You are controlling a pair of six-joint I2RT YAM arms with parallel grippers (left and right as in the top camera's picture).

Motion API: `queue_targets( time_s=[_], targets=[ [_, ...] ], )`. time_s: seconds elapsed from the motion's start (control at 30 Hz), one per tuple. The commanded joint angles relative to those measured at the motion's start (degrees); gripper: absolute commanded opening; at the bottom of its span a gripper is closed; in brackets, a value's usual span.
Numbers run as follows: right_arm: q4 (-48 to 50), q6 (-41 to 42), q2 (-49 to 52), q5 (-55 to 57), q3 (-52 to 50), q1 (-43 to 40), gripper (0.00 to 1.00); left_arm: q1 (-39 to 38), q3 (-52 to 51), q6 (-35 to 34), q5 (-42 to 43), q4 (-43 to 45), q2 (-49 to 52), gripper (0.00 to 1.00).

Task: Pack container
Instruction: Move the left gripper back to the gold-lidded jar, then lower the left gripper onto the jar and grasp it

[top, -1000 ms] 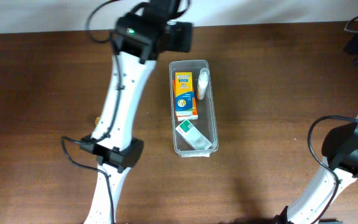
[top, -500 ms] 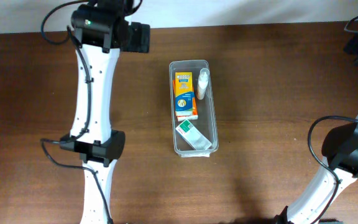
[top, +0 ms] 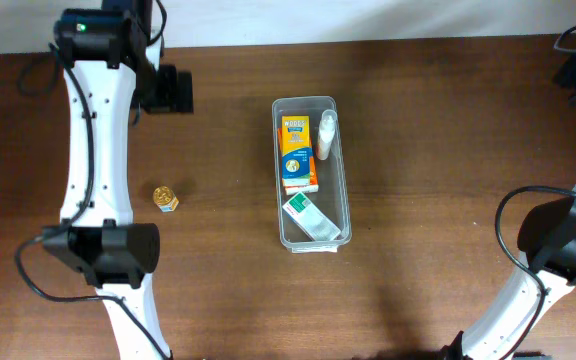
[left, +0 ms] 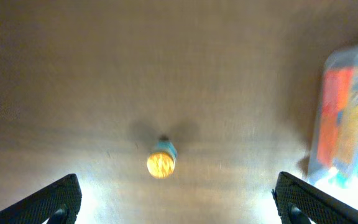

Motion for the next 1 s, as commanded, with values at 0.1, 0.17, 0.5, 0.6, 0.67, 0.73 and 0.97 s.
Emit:
queue_targets(
  time_s=[0.1, 0.17, 0.5, 0.6, 0.67, 0.73, 0.97],
  targets=[
    [0.0, -0.2, 0.4, 1.1, -0.3, -0.3, 0.98, 1.1, -12.9, -0.8, 6.4, -0.1, -1.3, 0.99],
    [0.0, -0.2, 0.4, 1.1, -0.3, -0.3, 0.98, 1.5, -16.5, -0.8, 4.8, -0.1, -1.3, 0.99],
    [0.0, -0.2, 0.5, 1.1, -0.3, -0.3, 0.99, 6.7, -31.1, 1.6, 5.1, 1.7, -1.3, 0.99],
    [0.0, -0.2, 0.4, 1.1, -0.3, -0.3, 0.98, 7.1, -34.5, 3.6, 5.1, 5.1, -1.3, 0.99],
    [0.0, -0.2, 0.5, 1.1, -0.3, -0.3, 0.98, 7.1, -36.2, 3.9, 5.2, 7.0, -1.3, 0.99],
    [0.0, -0.2, 0.4, 1.1, -0.3, -0.3, 0.98, 7.1, -37.7, 3.9, 5.2, 8.9, -1.2, 0.99],
    [0.0, -0.2, 0.4, 1.1, -0.3, -0.3, 0.98, 7.1, -42.5, 3.9, 5.1, 13.1, -1.2, 0.99]
  ],
)
